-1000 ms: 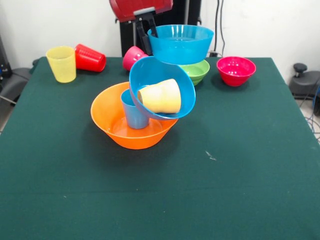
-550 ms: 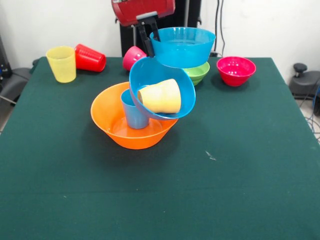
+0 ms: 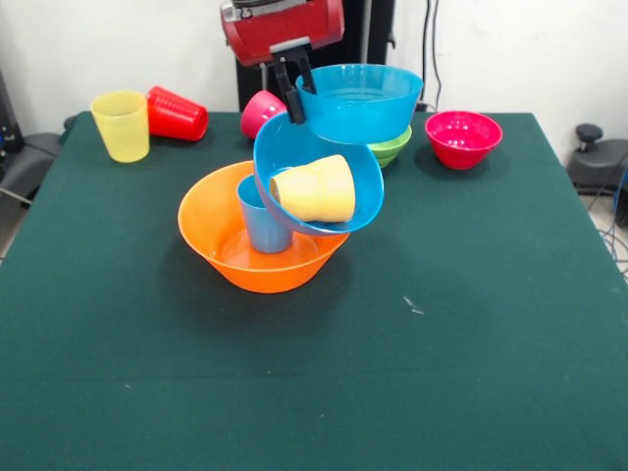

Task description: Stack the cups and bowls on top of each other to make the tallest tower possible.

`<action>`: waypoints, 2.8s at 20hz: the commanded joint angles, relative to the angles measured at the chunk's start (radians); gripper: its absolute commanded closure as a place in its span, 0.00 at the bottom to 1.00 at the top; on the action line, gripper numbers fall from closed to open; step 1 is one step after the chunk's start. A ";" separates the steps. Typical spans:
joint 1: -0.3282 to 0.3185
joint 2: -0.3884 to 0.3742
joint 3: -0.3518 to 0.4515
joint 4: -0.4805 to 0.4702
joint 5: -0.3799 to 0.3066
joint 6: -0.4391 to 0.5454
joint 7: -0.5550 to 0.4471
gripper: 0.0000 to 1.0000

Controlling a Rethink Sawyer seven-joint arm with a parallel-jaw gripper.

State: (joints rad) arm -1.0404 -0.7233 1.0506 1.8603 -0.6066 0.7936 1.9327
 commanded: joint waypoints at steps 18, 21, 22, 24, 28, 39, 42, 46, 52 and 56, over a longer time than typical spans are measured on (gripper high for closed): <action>0.027 0.059 -0.004 -0.026 -0.063 0.087 -0.310 1.00; 0.024 0.068 -0.005 -0.032 -0.070 0.088 -0.324 1.00; 0.023 0.072 -0.006 -0.035 -0.073 0.087 -0.327 1.00; 0.020 0.077 -0.005 -0.041 -0.073 0.094 -0.336 1.00; 0.014 0.086 0.003 -0.048 -0.063 0.111 -0.351 1.00; -0.023 0.054 -0.003 -0.027 -0.086 0.125 -0.360 1.00; -0.028 0.038 -0.007 -0.030 -0.089 0.139 -0.362 1.00; -0.034 0.012 -0.011 -0.029 -0.094 0.155 -0.364 1.00; -0.040 -0.006 -0.011 -0.027 -0.097 0.164 -0.367 1.00; -0.045 -0.020 -0.007 -0.019 -0.089 0.167 -0.364 1.00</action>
State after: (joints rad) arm -1.0964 -0.7203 1.0627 1.8585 -0.6265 0.8398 1.9047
